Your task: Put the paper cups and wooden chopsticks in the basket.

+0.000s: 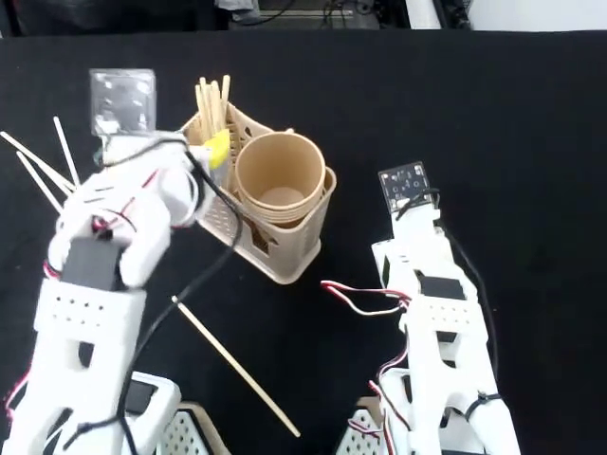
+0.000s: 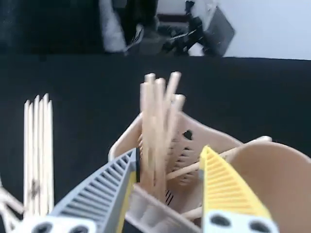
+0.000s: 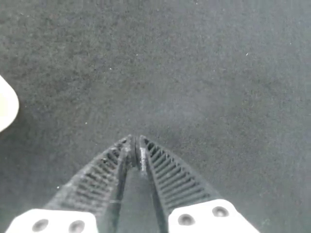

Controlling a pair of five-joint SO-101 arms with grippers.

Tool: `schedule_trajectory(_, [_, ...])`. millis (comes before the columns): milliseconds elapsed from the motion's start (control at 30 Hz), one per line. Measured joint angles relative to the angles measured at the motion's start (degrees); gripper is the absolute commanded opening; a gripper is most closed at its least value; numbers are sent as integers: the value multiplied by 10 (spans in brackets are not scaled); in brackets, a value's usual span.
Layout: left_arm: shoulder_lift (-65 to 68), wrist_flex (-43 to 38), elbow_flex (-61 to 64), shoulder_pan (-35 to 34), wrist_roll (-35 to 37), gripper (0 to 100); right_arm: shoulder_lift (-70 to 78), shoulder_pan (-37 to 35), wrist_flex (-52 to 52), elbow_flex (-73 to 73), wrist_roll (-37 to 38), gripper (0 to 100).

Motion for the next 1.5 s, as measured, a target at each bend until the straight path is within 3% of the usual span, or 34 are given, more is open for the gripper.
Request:
schedule_trajectory(167, [122, 185, -174, -95, 74, 241, 0, 0, -29, 20, 0, 15])
schedule_trajectory(333, [240, 393, -329, -142, 116, 256, 0, 0, -34, 20, 0, 15])
schedule_trajectory(500, [309, 438, -312, -149, 110, 256, 0, 0, -34, 20, 0, 15])
schedule_trajectory(800, [331, 425, -157, -134, 104, 256, 0, 0, -36, 20, 0, 14])
schedule_trajectory(1100, [332, 255, 62, -131, 32, 254, 0, 0, -38, 20, 0, 14])
schedule_trajectory(1233, [332, 193, 157, -115, -17, 196, 0, 0, -38, 20, 0, 14])
schedule_trajectory(1500, [332, 174, 188, -107, -55, 194, 0, 0, -38, 20, 0, 14])
